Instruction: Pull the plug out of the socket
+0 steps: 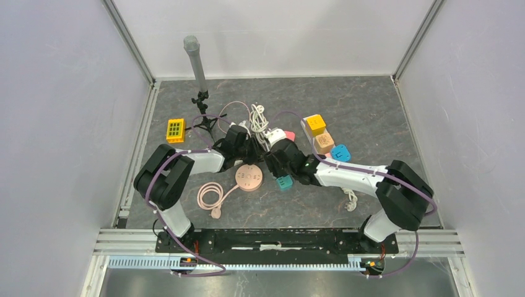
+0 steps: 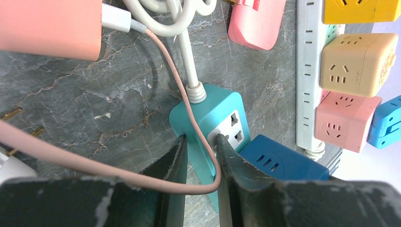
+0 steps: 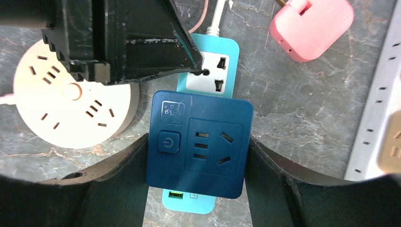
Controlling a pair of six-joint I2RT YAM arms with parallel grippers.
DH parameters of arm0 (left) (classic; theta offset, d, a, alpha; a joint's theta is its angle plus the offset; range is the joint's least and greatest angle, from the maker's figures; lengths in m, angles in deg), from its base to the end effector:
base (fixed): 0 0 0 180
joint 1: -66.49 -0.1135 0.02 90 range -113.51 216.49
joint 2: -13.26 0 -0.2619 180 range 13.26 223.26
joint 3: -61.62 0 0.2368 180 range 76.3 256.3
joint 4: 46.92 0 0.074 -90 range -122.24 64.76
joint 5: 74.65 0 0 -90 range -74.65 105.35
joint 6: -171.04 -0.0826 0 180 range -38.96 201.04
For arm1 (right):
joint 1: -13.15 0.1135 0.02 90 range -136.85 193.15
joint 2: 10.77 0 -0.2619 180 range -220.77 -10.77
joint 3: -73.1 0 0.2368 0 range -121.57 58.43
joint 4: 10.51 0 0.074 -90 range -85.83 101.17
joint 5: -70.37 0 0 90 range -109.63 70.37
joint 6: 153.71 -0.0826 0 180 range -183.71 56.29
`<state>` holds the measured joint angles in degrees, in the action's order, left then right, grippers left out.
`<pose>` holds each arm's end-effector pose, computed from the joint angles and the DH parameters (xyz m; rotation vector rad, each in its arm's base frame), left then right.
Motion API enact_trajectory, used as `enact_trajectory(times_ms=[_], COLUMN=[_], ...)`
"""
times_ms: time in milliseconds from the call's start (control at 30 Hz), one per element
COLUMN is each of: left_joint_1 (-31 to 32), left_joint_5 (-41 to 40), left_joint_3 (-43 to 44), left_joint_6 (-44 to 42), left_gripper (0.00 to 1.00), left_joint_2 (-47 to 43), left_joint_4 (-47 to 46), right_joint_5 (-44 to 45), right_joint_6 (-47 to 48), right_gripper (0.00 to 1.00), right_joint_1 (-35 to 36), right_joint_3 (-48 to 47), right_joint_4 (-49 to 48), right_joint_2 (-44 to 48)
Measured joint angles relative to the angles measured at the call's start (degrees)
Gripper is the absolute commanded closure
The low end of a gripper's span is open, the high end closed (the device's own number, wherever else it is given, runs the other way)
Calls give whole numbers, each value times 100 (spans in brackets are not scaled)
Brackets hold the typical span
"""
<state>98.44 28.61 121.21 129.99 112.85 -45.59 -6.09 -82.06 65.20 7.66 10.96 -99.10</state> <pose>0.2963 -0.2071 0.1176 -0.2369 2.4649 -0.9443 0.2249 0.2569 0.1753 -0.5665 2.2736 0.3406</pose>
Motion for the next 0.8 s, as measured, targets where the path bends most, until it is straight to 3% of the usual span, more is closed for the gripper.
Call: enact_trajectory(times_ms=[167, 467, 800], left_joint_1=[-9, -9, -9], left_joint_5=[20, 20, 26], left_joint_3=[-20, -33, -52], left_joint_6=[2, 2, 0], left_gripper=[71, 72, 72], left_joint_2=[0, 2, 2], left_joint_4=[-28, -52, -81], right_joint_5=[584, -103, 92], right_joint_6=[175, -13, -22], right_gripper=[100, 100, 100], right_joint_1=[323, -44, 50], right_joint_3=[-284, -208, -291], right_joint_4=[310, 299, 472], right_joint_2=[-192, 24, -4])
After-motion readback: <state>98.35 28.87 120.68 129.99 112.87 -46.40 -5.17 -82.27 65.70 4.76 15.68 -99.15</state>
